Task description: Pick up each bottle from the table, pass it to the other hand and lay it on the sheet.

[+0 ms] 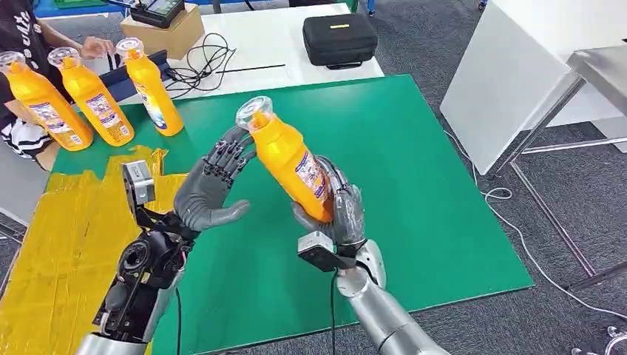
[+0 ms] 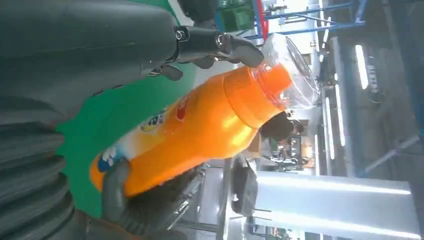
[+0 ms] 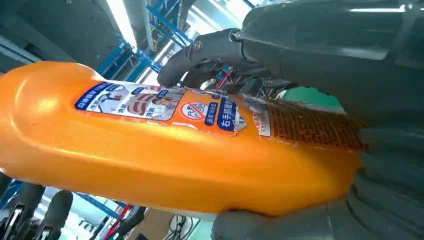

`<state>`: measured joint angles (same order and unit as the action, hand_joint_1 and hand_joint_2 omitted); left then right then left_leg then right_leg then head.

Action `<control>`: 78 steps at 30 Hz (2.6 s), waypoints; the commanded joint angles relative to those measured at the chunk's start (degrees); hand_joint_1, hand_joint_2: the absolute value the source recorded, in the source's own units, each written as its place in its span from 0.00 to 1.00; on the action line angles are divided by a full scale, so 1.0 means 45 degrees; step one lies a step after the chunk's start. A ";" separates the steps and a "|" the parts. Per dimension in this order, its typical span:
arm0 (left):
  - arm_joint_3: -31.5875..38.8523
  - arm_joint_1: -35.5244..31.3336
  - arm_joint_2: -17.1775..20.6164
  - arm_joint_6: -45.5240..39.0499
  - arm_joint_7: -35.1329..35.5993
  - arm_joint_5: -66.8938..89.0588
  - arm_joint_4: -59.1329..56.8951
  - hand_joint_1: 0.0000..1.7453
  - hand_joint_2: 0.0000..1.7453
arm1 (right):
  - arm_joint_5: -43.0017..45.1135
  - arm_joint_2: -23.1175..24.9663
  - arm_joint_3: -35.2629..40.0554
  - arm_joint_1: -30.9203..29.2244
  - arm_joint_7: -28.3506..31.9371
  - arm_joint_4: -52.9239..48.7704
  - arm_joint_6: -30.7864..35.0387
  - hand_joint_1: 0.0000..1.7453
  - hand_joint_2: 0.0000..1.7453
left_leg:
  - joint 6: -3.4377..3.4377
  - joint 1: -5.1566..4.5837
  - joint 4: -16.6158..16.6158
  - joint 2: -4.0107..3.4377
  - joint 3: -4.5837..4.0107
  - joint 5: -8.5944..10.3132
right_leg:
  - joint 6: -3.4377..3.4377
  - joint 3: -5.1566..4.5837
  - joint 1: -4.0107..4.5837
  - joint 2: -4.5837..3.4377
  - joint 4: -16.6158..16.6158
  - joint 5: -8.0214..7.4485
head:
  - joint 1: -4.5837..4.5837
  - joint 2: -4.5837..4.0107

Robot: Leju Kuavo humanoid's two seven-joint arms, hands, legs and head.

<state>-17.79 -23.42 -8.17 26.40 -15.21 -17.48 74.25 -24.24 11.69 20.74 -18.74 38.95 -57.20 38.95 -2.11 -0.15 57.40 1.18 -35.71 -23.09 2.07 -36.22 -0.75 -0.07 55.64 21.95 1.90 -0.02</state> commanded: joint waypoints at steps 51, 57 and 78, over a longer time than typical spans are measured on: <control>-0.0902 -0.0941 0.0257 -0.0330 -0.0176 -0.0575 -0.1043 0.00 1.00 | 0.3509 -0.0544 0.1775 -0.1349 0.0234 0.0607 -0.9569 1.00 1.00 | 0.0025 0.0007 0.0000 -0.0031 0.0077 -0.0038 | -0.0017 0.0073 0.0010 -0.0008 0.0001 0.0033 | 0.0000 0.0000; -0.0659 -0.0714 0.0317 -0.0600 -0.0250 -0.0301 -0.0654 0.00 1.00 | 0.3515 -0.0145 0.1280 -0.1187 0.0216 0.0310 -0.9297 1.00 1.00 | 0.0018 0.0002 -0.0006 -0.0029 0.0043 -0.0021 | -0.0012 0.0037 0.0004 -0.0015 -0.0002 0.0016 | 0.0000 0.0000; -0.0549 -0.0221 0.0150 -0.1022 -0.0397 0.0398 -0.0177 0.00 1.00 | 0.3682 0.0114 0.0940 -0.1050 -0.0522 -0.0690 -0.8447 1.00 1.00 | 0.0018 0.0004 -0.0003 -0.0026 0.0035 -0.0020 | -0.0011 0.0031 0.0005 -0.0010 0.0000 0.0016 | 0.0000 0.0000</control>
<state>-20.79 -24.21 -8.26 22.18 -17.03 -16.55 74.01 -7.93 12.26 25.40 -21.29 37.18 -61.20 0.70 -2.10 -0.14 57.40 1.19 -35.74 -23.09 2.07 -36.24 -0.74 -0.06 55.65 21.95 1.90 -0.02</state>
